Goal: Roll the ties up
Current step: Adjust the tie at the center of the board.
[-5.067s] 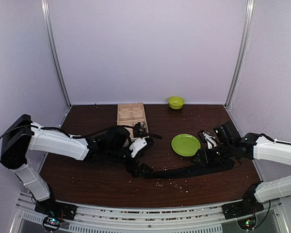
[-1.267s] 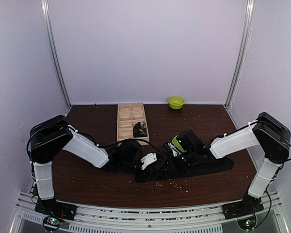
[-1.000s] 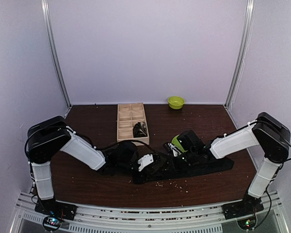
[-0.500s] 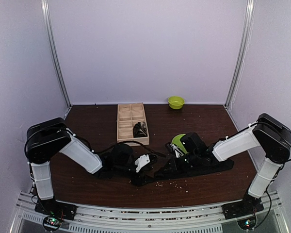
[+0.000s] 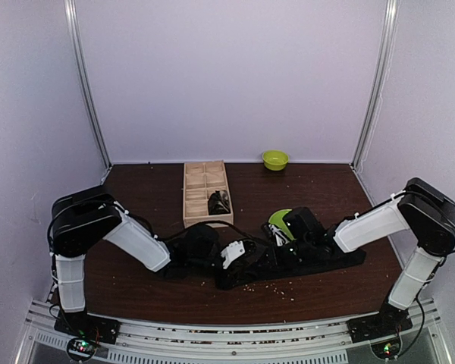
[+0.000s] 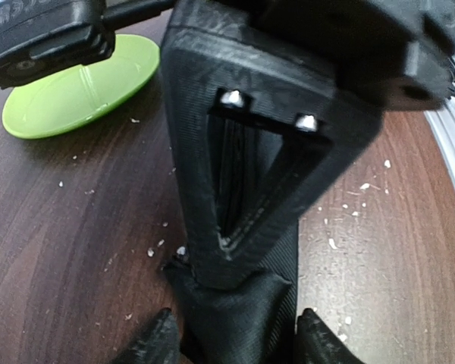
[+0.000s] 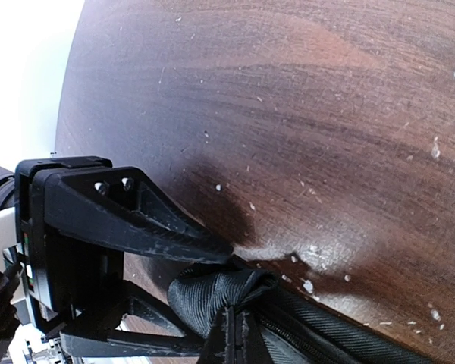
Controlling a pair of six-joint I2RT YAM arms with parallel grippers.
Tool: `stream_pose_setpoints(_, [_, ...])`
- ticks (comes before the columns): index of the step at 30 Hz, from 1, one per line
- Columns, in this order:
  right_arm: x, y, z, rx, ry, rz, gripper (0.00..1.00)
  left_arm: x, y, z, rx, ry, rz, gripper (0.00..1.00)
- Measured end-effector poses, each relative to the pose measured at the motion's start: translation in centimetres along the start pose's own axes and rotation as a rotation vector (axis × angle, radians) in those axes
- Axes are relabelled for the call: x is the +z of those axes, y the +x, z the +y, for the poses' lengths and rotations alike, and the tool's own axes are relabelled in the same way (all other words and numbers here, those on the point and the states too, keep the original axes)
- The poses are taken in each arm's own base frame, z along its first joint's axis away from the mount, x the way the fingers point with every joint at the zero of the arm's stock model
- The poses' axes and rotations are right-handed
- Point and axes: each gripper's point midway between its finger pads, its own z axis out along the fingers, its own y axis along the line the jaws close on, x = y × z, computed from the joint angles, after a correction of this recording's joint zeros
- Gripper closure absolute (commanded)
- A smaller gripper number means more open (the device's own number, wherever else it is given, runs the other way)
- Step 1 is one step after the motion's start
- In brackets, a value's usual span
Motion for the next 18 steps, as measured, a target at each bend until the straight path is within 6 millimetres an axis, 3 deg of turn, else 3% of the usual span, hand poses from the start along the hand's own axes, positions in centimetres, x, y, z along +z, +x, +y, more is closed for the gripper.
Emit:
stream_pose_setpoints(12, [-0.2, 1.1, 1.1, 0.060, 0.000, 0.030, 1.00, 0.3, 0.4, -0.2, 0.013, 0.015, 0.013, 0.51])
stream_pose_setpoints(18, [-0.1, 1.3, 0.8, 0.065, 0.016, 0.033, 1.00, 0.2, 0.4, -0.3, 0.020, 0.019, 0.013, 0.38])
